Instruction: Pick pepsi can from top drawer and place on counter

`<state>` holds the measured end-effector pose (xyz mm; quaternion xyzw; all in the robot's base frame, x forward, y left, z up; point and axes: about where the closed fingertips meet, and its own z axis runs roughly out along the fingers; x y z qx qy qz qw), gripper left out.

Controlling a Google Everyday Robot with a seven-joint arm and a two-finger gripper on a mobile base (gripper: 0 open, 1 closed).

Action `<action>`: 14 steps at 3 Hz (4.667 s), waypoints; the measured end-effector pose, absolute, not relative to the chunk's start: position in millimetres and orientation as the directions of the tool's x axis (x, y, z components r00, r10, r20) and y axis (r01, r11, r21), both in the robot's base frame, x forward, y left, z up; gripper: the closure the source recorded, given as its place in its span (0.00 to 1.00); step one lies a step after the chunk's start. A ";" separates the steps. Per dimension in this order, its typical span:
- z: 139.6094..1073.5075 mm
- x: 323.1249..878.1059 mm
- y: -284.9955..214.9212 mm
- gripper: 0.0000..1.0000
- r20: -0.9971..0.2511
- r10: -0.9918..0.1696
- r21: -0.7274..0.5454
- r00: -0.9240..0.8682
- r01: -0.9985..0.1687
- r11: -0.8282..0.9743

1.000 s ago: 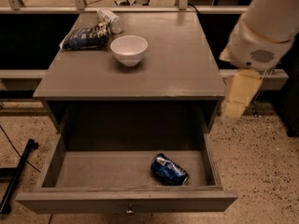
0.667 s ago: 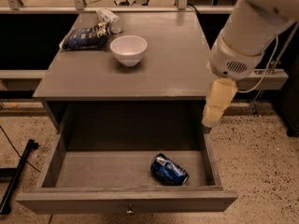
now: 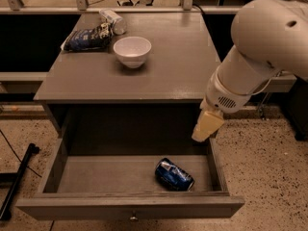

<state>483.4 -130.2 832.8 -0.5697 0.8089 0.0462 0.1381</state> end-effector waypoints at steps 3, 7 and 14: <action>741.6 448.4 -96.3 0.33 -0.281 -0.895 0.022 -0.346 -0.935 0.355; 665.2 450.2 -77.9 0.32 -0.266 -0.885 -0.009 -0.382 -0.917 0.398; 644.4 451.4 -76.7 0.20 -0.246 -0.895 -0.014 -0.371 -0.922 0.386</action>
Offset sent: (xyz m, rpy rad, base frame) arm -0.0343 0.0350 -0.0921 0.0557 0.1147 -0.0097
